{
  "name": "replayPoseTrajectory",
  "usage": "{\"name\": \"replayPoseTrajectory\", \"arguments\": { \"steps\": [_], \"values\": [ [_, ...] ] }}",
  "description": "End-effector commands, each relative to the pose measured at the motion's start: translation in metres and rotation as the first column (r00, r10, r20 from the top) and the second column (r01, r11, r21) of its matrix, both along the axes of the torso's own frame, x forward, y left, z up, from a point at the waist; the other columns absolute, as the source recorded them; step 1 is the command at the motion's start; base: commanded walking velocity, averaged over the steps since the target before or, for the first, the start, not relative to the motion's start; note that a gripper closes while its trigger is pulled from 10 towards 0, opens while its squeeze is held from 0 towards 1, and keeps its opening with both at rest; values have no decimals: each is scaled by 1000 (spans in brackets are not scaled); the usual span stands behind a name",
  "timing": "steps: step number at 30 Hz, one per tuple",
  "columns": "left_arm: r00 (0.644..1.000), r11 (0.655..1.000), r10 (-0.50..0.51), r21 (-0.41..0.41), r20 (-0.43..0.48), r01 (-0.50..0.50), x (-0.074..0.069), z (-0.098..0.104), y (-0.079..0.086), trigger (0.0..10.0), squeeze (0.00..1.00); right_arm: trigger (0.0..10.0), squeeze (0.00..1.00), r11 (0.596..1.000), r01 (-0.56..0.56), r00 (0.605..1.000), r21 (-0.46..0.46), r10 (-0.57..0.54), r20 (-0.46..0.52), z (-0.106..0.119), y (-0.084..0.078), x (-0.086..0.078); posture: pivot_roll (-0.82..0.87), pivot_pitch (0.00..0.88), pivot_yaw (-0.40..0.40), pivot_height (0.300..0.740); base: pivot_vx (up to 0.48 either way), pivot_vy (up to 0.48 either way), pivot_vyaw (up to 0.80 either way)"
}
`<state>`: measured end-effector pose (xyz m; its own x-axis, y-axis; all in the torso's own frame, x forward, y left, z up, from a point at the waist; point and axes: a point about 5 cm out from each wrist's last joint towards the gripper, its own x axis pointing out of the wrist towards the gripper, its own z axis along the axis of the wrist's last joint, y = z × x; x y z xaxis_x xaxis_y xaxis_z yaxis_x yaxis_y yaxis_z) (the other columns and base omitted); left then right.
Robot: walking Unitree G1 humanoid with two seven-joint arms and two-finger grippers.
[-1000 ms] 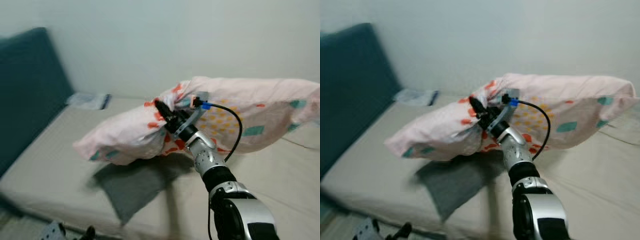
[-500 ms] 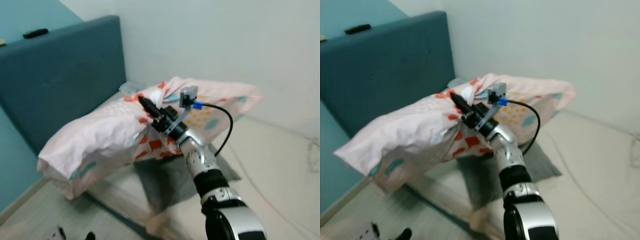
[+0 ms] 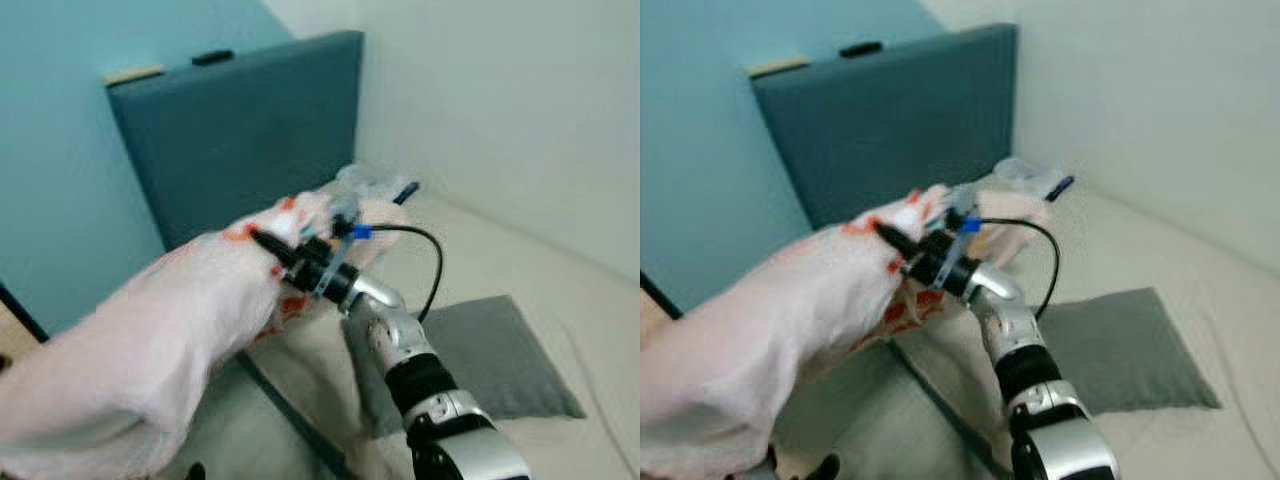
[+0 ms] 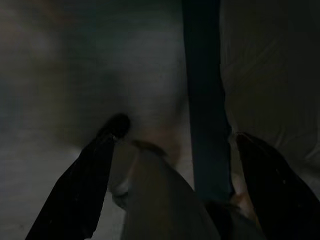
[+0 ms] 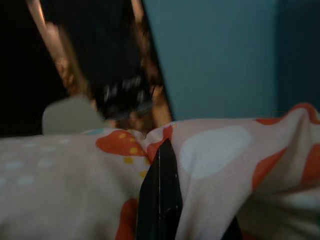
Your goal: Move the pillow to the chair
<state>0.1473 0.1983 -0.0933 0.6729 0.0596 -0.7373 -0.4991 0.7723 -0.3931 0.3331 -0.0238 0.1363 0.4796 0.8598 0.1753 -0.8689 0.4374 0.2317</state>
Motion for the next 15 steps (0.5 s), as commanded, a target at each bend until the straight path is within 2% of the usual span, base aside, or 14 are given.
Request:
{"name": "replayPoseTrajectory", "arguments": {
  "steps": [1, 8, 12, 15],
  "values": [
    [1000, 1000, -14, 14, -18, 15, -2, -1, 2, 10000, 0, 10000, 0, 996, -38, 999, 81, 38, 6, 4, 29, -11, -44, 29, -49, 740, 0, 0, 731],
    [999, 1000, -24, 15, -28, 25, -4, -2, 2, 10000, 0, 10000, 0, 998, 62, 991, -1, -61, -120, -31, 12, -11, -41, 30, -48, 740, 0, 0, 731],
    [999, 999, -29, 20, -35, 30, -5, -2, 2, 10000, 0, 10000, 0, 993, 121, 980, 4, -118, -158, -36, 3, -8, -41, 31, -49, 740, 0, 0, 731],
    [998, 999, -37, 33, -55, 39, -8, -3, 3, 10000, 0, 10000, 0, 980, 195, 961, 40, -182, -210, -36, -5, -1, -42, 26, -48, 740, 0, 0, 731]
  ]
}}
